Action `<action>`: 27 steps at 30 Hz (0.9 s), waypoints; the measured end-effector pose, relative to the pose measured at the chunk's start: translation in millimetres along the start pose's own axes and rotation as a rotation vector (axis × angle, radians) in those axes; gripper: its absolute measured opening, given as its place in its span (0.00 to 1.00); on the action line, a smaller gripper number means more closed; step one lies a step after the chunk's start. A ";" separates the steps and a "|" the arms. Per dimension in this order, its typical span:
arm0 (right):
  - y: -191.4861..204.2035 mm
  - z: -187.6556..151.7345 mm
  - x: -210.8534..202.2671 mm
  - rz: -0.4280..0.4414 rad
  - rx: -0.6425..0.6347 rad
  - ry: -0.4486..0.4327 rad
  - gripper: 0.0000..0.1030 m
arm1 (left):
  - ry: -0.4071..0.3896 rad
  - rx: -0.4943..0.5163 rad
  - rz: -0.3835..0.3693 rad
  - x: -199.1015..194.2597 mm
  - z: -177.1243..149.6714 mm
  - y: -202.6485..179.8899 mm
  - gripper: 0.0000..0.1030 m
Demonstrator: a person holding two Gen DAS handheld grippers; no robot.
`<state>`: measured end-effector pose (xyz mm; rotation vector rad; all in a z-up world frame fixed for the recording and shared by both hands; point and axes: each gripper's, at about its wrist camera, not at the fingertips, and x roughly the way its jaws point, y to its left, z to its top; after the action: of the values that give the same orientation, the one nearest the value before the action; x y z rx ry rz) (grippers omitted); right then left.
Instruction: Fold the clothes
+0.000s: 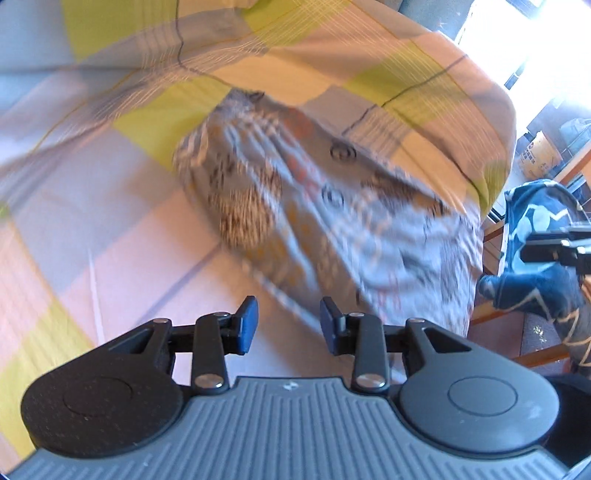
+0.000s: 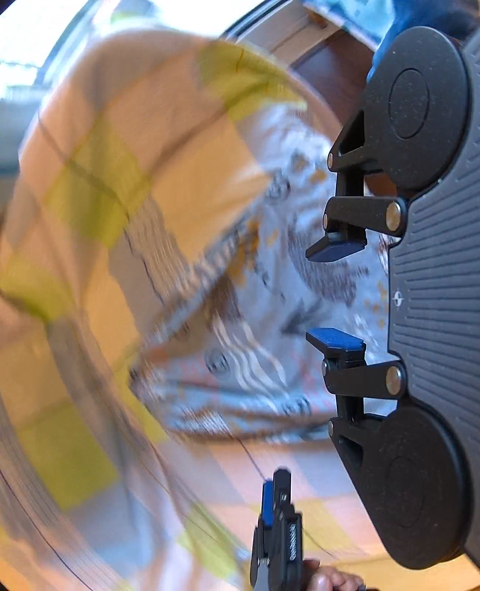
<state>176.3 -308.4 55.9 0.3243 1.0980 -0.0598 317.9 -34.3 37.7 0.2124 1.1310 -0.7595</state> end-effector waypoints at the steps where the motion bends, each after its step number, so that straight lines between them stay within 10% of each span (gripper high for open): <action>1: 3.1 -1.2 6.2 0.028 -0.027 0.011 0.42 | -0.008 -0.012 0.005 0.4 -9.3 -1.7 0.32; 9: 9.5 -31.8 74.2 0.233 -0.368 -0.019 0.42 | -0.200 -0.095 0.063 27.7 -80.1 -31.0 0.33; 18: -5.0 -49.9 108.6 0.126 -0.395 -0.285 0.42 | -0.404 -0.081 0.174 44.6 -101.9 -52.5 0.34; 27: -2.5 -84.7 84.4 0.214 -0.359 -0.514 0.42 | -0.519 -0.018 0.274 24.9 -129.3 -62.6 0.40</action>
<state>141.3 -277.0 -54.1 0.0903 0.5438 0.2320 187.7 -24.4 -27.1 0.1390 0.6006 -0.5173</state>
